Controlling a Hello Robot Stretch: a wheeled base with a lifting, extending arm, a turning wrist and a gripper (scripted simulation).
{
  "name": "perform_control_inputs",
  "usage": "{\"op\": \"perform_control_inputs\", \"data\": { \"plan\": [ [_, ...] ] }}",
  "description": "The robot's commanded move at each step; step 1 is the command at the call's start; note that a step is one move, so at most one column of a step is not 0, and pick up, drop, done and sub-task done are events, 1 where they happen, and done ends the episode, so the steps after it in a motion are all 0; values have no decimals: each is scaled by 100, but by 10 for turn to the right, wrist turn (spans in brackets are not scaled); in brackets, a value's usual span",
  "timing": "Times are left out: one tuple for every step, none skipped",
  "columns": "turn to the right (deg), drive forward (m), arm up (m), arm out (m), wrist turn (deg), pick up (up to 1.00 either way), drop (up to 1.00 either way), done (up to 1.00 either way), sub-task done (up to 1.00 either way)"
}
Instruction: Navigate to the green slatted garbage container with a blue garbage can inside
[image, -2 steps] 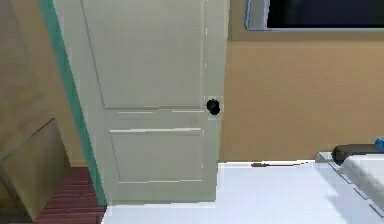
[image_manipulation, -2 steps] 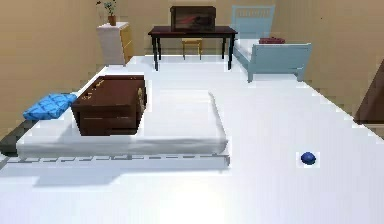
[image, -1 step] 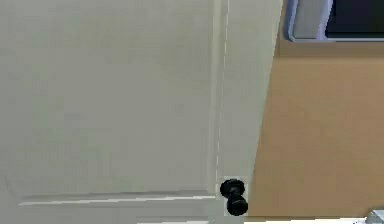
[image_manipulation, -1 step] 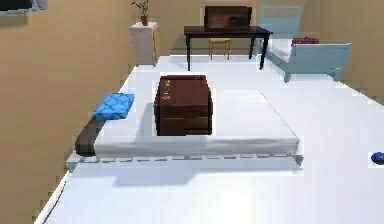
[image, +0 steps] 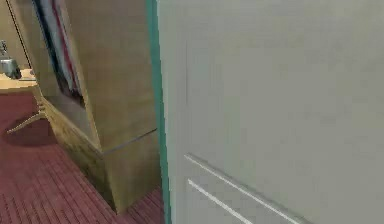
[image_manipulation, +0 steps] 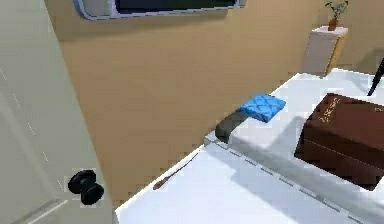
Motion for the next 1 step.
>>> {"op": "perform_control_inputs", "data": {
  "plan": [
    [-270,0,0,0,0,0,0,0,0]
  ]
}}
